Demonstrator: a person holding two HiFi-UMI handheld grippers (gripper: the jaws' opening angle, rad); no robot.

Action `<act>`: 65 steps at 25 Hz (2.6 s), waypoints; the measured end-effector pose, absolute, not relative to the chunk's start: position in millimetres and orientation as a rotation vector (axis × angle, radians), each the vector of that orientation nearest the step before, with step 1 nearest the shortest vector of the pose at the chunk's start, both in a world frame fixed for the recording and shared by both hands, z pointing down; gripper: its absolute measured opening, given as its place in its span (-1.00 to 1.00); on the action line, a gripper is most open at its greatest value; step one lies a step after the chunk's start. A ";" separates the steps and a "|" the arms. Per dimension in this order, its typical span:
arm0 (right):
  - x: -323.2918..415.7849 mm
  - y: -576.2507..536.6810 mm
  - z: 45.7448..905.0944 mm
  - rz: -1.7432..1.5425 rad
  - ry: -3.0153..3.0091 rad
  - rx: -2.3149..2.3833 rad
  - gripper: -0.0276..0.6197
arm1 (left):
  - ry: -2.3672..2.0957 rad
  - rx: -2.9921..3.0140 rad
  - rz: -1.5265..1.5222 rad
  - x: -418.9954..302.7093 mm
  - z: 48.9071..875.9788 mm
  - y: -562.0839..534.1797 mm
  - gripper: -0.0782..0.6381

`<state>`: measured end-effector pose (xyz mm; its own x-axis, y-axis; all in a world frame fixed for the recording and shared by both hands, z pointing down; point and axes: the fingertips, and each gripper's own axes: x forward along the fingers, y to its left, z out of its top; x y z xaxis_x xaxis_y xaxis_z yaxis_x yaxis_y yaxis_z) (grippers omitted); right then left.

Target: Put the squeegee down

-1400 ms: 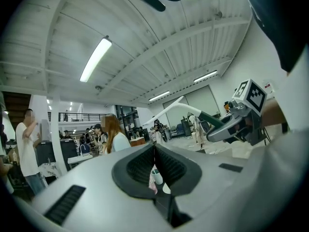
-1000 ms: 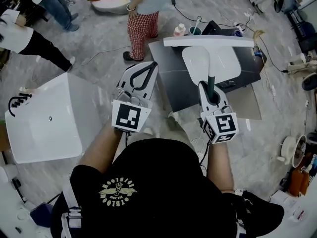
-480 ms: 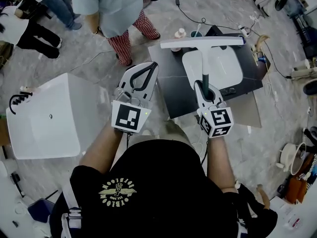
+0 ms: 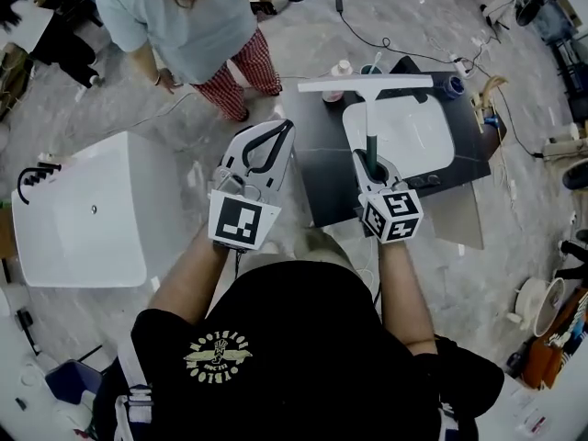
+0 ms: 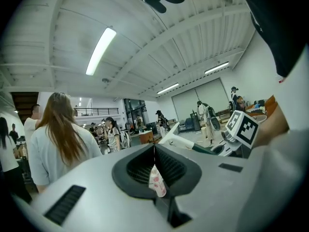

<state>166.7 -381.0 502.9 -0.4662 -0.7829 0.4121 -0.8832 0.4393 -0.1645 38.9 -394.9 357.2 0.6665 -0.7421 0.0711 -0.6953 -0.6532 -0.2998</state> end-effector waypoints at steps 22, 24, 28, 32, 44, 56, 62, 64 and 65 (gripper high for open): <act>175.5 -394.8 644.6 0.811 -2.244 1.346 -0.83 | 1.168 -2.658 -0.340 45.0 379.0 -409.0 -0.72; 175.8 -393.9 655.7 0.827 -2.226 1.333 -0.83 | 1.172 -2.657 -0.348 44.2 379.3 -409.5 -0.72; 176.2 -392.4 678.8 0.863 -2.190 1.316 -0.83 | 1.172 -2.658 -0.346 43.7 380.6 -410.2 -0.72; 173.4 -389.9 702.0 0.923 -2.153 1.300 -0.83 | 1.169 -2.652 -0.357 41.2 383.0 -410.2 -0.72; 166.2 -374.7 759.9 1.063 -2.048 1.219 -0.83 | 1.179 -2.653 -0.399 33.7 390.7 -406.1 -0.72; 162.1 -356.1 805.3 1.034 -1.871 1.121 -0.82 | 1.221 -2.650 -0.418 15.0 392.5 -398.1 -0.72; 161.1 -350.6 799.7 0.896 -1.825 1.116 -0.69 | 1.233 -2.651 -0.379 8.6 382.7 -390.1 -0.71; 163.9 -349.7 795.3 0.865 -1.825 1.137 -0.45 | 1.229 -2.650 -0.363 6.9 378.9 -387.0 -0.72; 165.5 -349.2 792.4 0.848 -1.828 1.147 -0.42 | 1.228 -2.650 -0.354 6.0 377.4 -385.5 -0.72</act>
<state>165.5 -349.2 792.4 -0.2688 -0.3869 0.8821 -0.9233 0.3643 -0.1216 6.0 -385.5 377.4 0.6263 -0.7683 0.1320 -0.7205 -0.6351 -0.2784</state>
